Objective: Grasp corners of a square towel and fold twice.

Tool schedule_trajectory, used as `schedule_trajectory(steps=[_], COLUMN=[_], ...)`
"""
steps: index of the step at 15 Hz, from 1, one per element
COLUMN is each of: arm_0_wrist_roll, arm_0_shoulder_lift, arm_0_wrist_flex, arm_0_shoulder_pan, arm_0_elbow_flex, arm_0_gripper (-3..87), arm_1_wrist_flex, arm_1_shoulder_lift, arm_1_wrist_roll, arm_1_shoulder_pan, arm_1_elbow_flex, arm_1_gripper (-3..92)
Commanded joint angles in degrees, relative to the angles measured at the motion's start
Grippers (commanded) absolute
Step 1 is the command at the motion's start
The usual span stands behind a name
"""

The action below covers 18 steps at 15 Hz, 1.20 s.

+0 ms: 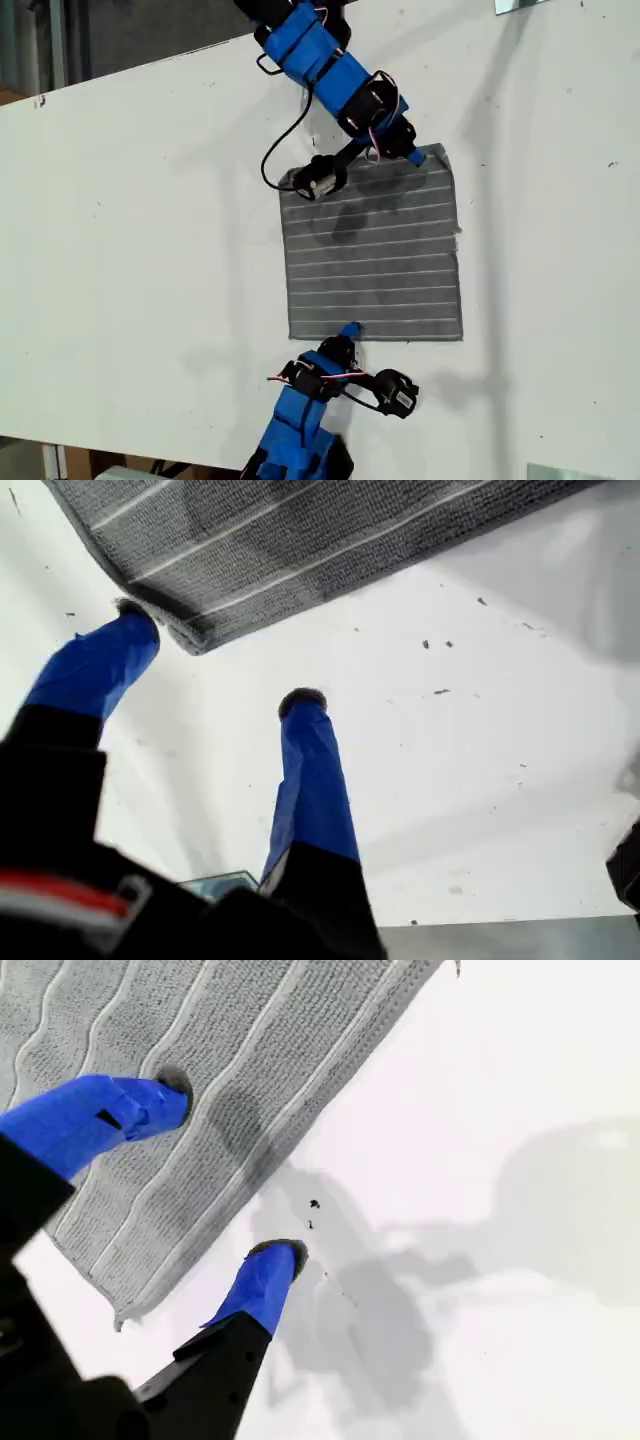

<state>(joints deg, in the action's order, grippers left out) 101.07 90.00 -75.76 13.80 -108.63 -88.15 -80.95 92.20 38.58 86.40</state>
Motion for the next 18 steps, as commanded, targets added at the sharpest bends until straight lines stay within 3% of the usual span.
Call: schedule_trajectory(steps=[1,5,9,10,11,12,18], arm_0_wrist_roll=[4.5,10.4,12.3,12.7,13.4,14.5,24.8], arm_0_shoulder_lift=[-0.6,-2.4,-6.2,-7.8,-9.3,-10.3,-13.8], arm_0_wrist_flex=[3.4,3.9,4.0,4.3,4.3,3.3,-8.3], arm_0_shoulder_pan=[5.0,10.5,13.5,14.4,15.4,16.6,27.1], arm_0_elbow_flex=[3.2,4.0,6.2,7.2,8.6,10.2,23.8], arm_0_gripper=[29.4,30.2,30.0,30.0,30.0,30.1,33.0], arm_1_wrist_flex=[4.7,13.5,16.9,18.5,20.2,21.4,20.7], arm_1_shoulder_lift=[4.0,12.0,14.7,15.6,16.8,17.6,18.0], arm_1_wrist_roll=[1.9,1.8,0.5,0.4,0.4,0.3,-0.4], arm_1_shoulder_pan=[3.8,5.0,4.0,4.0,4.0,3.8,3.1], arm_1_elbow_flex=[-3.1,-2.8,-2.5,-2.5,-2.5,-2.5,-3.3], arm_1_gripper=[30.8,31.7,31.3,21.3,4.8,-0.1,-0.2])
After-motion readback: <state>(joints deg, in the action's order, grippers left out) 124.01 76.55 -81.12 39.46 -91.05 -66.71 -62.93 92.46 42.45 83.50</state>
